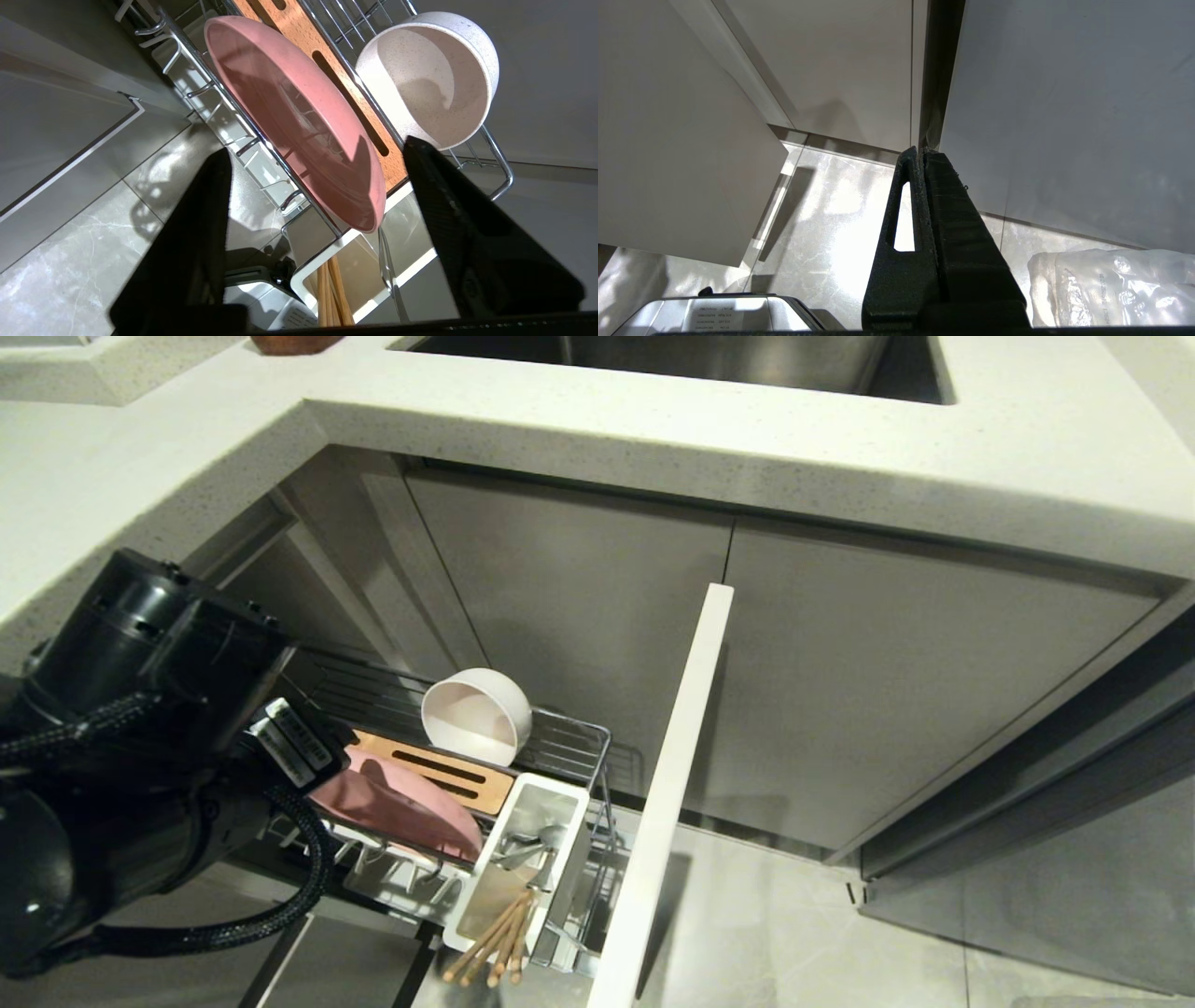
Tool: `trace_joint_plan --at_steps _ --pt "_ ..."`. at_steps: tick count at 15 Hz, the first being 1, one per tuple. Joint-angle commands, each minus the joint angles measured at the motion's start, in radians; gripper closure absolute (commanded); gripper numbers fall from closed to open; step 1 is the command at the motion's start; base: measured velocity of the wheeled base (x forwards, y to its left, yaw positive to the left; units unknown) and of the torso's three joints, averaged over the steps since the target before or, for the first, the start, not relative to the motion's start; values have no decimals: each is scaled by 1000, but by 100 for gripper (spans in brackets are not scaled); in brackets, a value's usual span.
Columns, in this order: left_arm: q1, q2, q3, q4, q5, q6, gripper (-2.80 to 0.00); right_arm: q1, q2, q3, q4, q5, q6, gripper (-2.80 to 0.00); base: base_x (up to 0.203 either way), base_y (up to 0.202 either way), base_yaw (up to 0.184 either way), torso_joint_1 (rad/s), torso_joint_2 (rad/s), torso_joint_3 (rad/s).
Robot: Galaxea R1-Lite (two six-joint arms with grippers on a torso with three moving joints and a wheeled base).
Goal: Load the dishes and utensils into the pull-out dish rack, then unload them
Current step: Take the plate out of the cupboard
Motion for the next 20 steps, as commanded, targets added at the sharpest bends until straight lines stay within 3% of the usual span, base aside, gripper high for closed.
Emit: trace_joint_plan --at_steps 1,8,11,14,20 --pt "-3 4 6 4 6 -15 -280 0 0 2 0 0 0 0 0 0 0 0 0 0" --pt "-23 41 60 -10 12 -35 -280 1 0 2 0 0 0 0 0 0 0 0 0 0" --pt "-22 87 102 -53 9 -80 -280 1 0 3 0 0 0 0 0 0 0 0 0 0" --pt "-12 117 133 -144 3 -77 -280 1 0 2 0 0 0 0 0 0 0 0 0 0" --pt "24 148 132 -200 -17 -47 -280 0 0 2 0 0 0 0 0 0 0 0 0 0"
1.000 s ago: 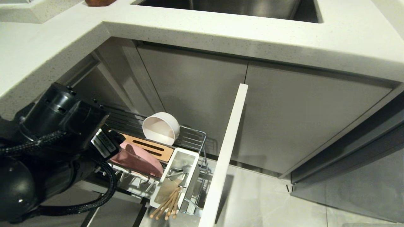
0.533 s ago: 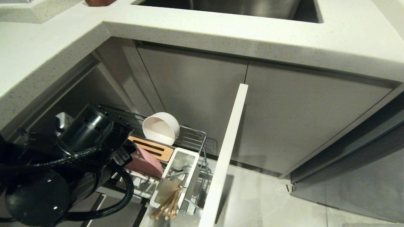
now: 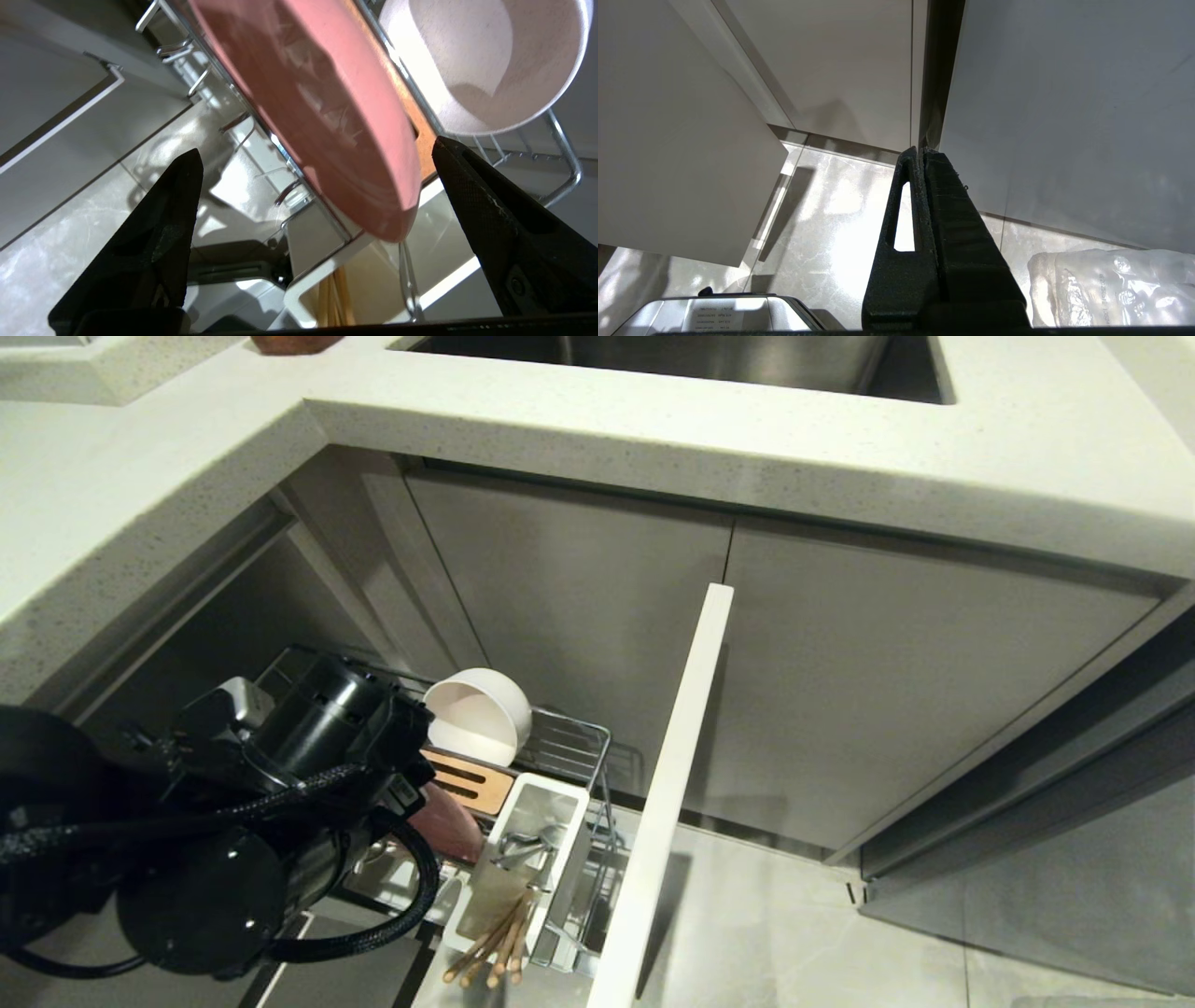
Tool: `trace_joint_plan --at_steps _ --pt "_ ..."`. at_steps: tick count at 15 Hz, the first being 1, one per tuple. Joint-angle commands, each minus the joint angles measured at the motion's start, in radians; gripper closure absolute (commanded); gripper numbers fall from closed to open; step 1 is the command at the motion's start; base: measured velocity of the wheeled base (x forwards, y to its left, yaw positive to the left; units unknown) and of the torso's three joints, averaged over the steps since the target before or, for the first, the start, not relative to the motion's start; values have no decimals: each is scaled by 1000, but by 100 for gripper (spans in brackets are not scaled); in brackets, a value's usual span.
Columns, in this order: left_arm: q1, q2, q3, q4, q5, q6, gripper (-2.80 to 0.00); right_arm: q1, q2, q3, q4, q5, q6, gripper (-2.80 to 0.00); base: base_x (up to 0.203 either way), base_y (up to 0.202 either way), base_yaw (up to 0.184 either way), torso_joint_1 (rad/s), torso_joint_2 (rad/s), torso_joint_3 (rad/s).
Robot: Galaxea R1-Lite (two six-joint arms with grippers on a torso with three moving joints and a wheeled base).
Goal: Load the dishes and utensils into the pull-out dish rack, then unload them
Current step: Take the plate out of the cupboard
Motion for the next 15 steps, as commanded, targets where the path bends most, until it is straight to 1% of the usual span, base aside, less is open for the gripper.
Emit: trace_joint_plan --at_steps 1,3,5,11,13,14,15 --pt "15 10 6 -21 4 9 -280 0 0 3 0 0 0 0 0 0 0 0 0 0" --pt "39 9 7 -38 -12 34 -280 0 0 2 0 0 0 0 0 0 0 0 0 0" --pt "60 18 6 -51 -33 44 -280 1 0 3 0 0 0 0 0 0 0 0 0 0" --pt "71 32 45 -124 -37 68 -280 1 0 3 0 0 0 0 0 0 0 0 0 0" --pt "79 29 48 -128 -37 79 -280 1 0 3 0 0 0 0 0 0 0 0 0 0" --pt "80 28 48 -130 -37 81 -154 0 0 3 0 0 0 0 0 0 0 0 0 0" --pt "80 24 48 -130 -39 81 0 1 0 2 0 0 0 0 0 0 0 0 0 0"
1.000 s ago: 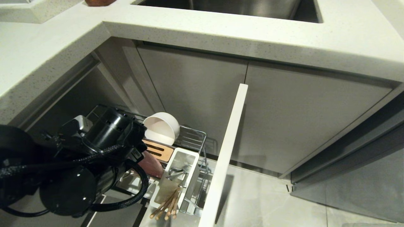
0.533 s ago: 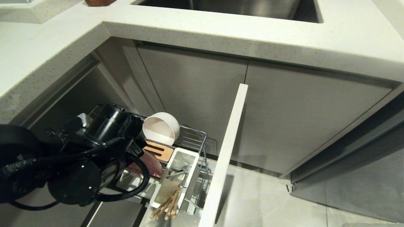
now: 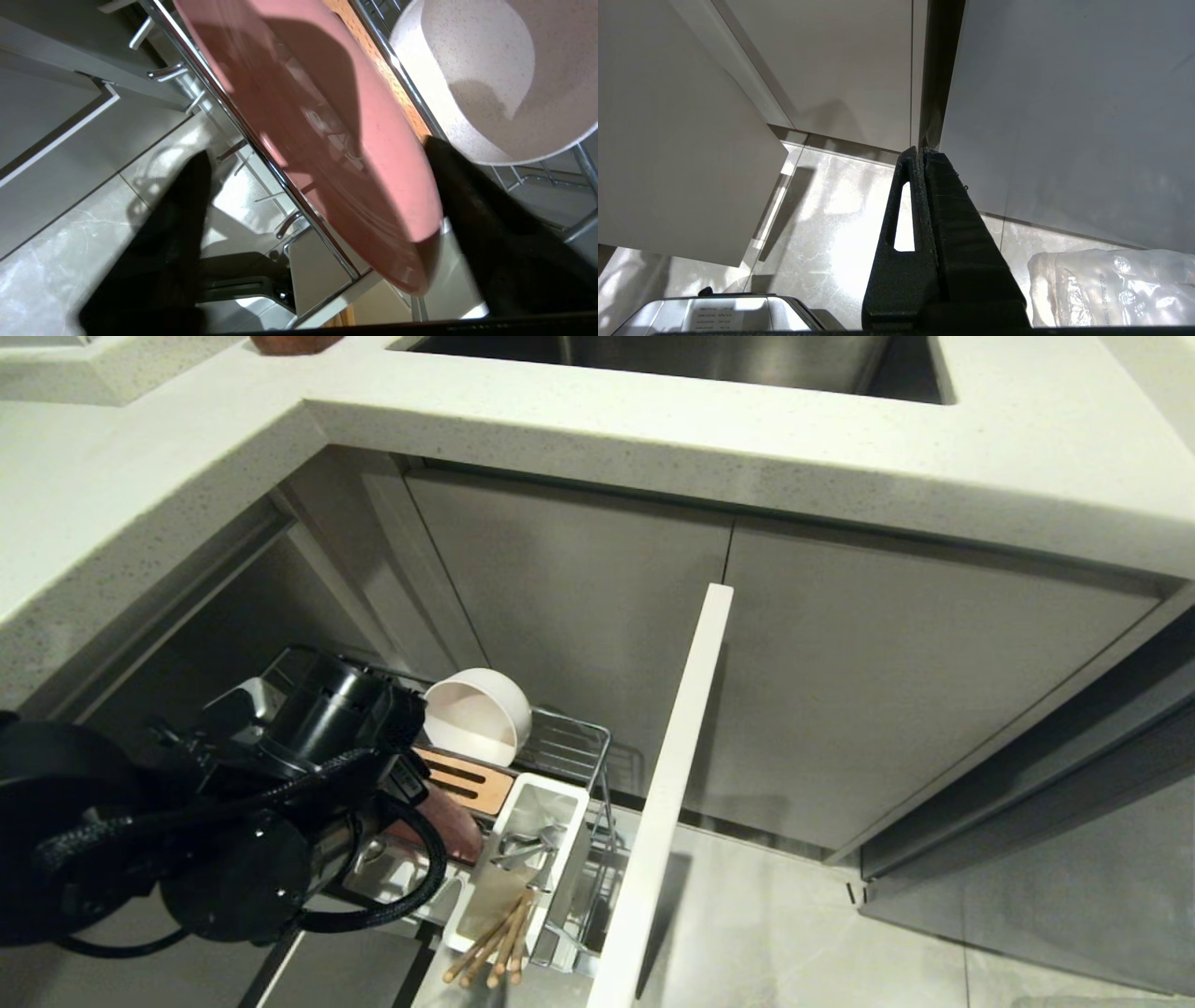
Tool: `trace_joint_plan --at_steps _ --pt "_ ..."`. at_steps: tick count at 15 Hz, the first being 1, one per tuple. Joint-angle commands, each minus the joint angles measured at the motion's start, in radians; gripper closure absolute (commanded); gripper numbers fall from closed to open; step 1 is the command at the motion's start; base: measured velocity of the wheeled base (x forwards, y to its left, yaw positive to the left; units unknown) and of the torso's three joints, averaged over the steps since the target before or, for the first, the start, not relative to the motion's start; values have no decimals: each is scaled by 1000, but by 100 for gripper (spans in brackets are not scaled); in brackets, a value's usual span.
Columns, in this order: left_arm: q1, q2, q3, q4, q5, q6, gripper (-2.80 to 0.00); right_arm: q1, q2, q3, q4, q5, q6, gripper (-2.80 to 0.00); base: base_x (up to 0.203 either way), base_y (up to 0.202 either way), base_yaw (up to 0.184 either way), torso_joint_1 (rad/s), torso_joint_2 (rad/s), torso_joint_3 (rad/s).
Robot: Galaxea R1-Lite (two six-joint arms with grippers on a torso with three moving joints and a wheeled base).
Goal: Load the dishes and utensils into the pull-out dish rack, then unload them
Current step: Take the plate out of the cupboard
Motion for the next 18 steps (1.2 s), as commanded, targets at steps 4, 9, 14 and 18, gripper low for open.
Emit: trace_joint_plan --at_steps 4,9,14,18 --pt "-1 -30 4 5 -31 -5 0 1 0 2 0 0 0 0 0 0 0 0 0 0" --pt "-4 -57 -5 1 -30 29 0 1 1 2 0 0 0 0 0 0 0 0 0 0" --pt "-5 -79 -35 5 -27 49 0 1 0 2 0 0 0 0 0 0 0 0 0 0" --pt "-10 -100 -145 51 -23 60 0 1 0 3 0 0 0 0 0 0 0 0 0 0"
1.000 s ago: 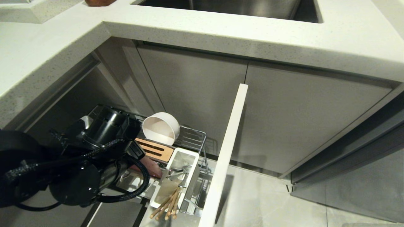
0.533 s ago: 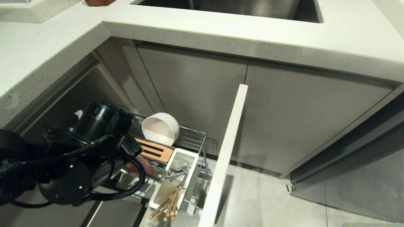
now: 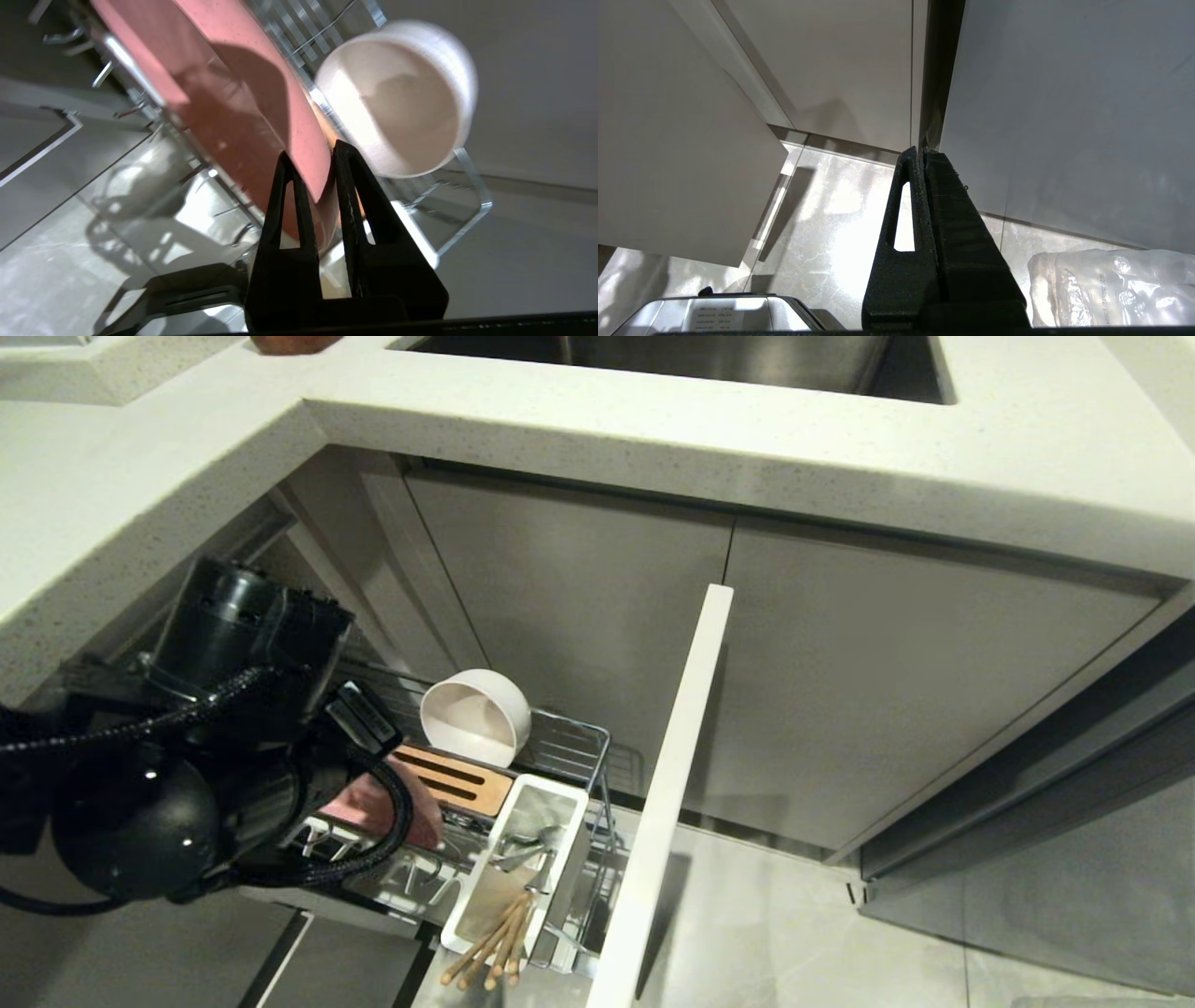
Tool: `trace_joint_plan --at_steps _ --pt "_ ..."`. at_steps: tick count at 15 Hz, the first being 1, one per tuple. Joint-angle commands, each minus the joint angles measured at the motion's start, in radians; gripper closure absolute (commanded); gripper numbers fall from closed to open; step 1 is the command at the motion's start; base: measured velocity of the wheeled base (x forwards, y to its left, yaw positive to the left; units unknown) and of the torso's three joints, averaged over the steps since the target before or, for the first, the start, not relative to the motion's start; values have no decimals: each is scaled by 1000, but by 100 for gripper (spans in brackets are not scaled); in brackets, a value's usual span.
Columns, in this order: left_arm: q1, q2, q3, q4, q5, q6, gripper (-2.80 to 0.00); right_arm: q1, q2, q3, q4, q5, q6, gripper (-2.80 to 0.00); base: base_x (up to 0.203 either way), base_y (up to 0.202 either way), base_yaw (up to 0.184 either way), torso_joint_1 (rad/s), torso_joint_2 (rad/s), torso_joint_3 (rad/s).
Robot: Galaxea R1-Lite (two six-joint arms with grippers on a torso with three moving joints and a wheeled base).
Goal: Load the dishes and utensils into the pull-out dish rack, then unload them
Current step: Take the plate out of the cupboard
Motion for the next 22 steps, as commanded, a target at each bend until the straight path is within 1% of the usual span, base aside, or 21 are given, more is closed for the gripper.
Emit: trace_joint_plan --at_steps 1,6,9,14,17,19,20,22 --pt "-11 -19 -50 25 6 -6 0 1 0 3 0 0 0 0 0 0 0 0 0 0" --pt "-88 -50 -135 105 7 -6 0 0 0 2 0 0 0 0 0 0 0 0 0 0" --pt "-148 -57 -170 147 8 -6 0 -1 0 2 0 0 0 0 0 0 0 0 0 0" --pt "-246 -75 -220 180 8 1 0 0 1 2 0 0 0 0 0 0 0 0 0 0" --pt "-298 -91 -259 176 9 86 0 0 0 2 0 0 0 0 0 0 0 0 0 0" --pt "-313 -84 -274 168 11 163 0 1 0 3 0 0 0 0 0 0 0 0 0 0" --pt "-327 -81 -284 157 17 225 0 1 0 2 0 0 0 0 0 0 0 0 0 0" --pt "-326 -64 -341 72 28 411 0 1 0 2 0 0 0 0 0 0 0 0 0 0"
